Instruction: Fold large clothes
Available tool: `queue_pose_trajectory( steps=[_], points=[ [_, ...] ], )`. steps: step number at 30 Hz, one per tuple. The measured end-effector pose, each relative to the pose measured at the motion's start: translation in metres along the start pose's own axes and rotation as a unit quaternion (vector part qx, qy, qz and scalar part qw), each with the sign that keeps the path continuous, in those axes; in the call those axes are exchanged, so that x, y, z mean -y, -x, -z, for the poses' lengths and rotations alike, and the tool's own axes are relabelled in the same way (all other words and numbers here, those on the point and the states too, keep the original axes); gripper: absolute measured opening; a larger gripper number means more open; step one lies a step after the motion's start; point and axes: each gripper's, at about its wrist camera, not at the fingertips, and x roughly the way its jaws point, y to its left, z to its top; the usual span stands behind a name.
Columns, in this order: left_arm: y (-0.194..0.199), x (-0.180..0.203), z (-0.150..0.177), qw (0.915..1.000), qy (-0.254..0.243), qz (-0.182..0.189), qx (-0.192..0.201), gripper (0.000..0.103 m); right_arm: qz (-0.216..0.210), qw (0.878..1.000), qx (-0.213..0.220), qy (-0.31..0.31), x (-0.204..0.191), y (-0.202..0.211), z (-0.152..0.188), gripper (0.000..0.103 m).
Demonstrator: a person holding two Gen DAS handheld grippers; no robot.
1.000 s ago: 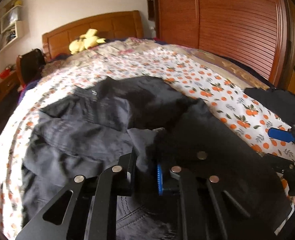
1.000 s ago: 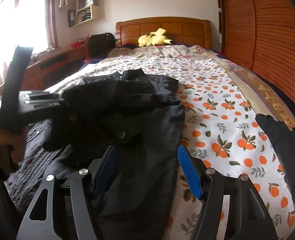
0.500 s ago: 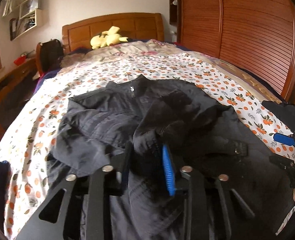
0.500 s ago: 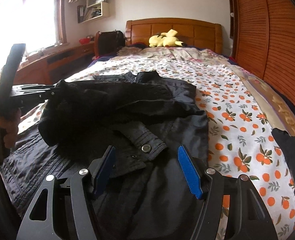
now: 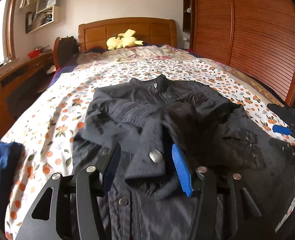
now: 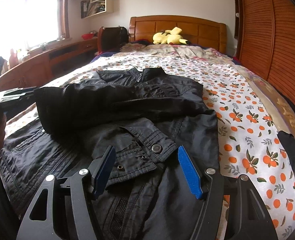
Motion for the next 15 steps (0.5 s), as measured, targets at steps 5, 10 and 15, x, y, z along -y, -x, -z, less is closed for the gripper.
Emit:
queue_pose_trajectory(
  steps=[5, 10, 15],
  points=[
    [-0.006, 0.0, 0.016, 0.9998, -0.002, 0.006, -0.018, 0.056, -0.001, 1.0, -0.001, 0.005, -0.004, -0.002, 0.0, 0.062],
    [-0.021, -0.002, 0.02, 0.9994, 0.002, 0.003, -0.036, 0.056, 0.0, 1.0, -0.003, 0.009, -0.007, -0.003, 0.001, 0.062],
    [-0.035, -0.011, 0.029, 0.9974, 0.022, 0.011, -0.067, 0.056, 0.0, 1.0, -0.003, 0.009, -0.008, -0.003, 0.001, 0.062]
  ],
)
